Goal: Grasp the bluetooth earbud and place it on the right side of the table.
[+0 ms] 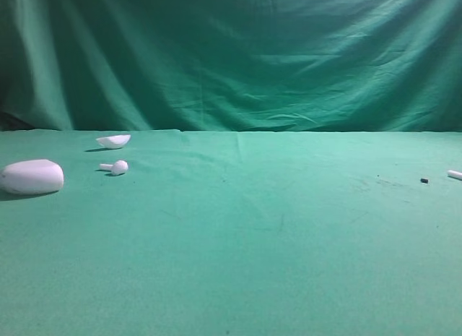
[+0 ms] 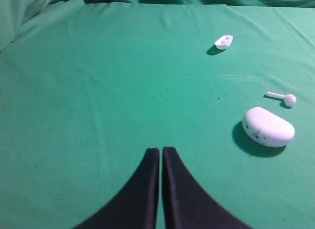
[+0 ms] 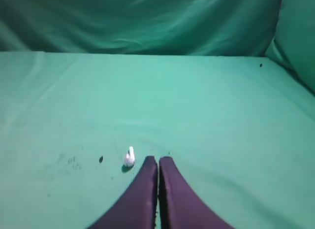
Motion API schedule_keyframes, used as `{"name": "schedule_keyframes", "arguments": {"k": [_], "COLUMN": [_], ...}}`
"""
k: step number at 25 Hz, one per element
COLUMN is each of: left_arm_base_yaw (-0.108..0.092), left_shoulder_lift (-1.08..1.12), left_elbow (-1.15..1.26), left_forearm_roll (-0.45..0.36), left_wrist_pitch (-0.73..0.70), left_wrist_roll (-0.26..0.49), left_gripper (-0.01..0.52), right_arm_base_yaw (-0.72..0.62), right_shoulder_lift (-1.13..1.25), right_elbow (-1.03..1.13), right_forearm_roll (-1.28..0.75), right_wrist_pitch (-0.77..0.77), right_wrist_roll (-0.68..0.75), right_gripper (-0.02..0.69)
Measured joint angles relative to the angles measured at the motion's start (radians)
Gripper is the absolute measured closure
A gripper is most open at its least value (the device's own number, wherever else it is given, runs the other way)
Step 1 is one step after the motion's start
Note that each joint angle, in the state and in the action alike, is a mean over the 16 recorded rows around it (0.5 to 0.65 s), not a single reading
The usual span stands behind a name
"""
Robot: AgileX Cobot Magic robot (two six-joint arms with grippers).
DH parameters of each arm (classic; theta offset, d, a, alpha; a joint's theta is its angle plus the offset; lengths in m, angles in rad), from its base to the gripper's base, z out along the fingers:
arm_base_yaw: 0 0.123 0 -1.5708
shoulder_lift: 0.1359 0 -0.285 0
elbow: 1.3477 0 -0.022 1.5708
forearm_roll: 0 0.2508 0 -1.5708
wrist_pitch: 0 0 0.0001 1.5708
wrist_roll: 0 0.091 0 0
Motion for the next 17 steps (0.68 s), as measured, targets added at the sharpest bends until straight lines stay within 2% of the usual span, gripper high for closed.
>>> {"name": "schedule_keyframes", "arguments": {"k": [17], "left_arm_base_yaw": [0.000], "left_shoulder_lift": [0.000], "left_elbow": [0.000], "left_forearm_roll": [0.000], "left_wrist_pitch": [0.000], "left_wrist_roll": [0.000], "left_gripper": [0.514], "right_arm_base_yaw": [-0.003], "right_shoulder_lift": [0.000], "right_elbow": [0.042], "right_forearm_roll": [0.006], "right_wrist_pitch": [0.070], "right_wrist_roll": [0.000], "right_gripper": [0.665]}}
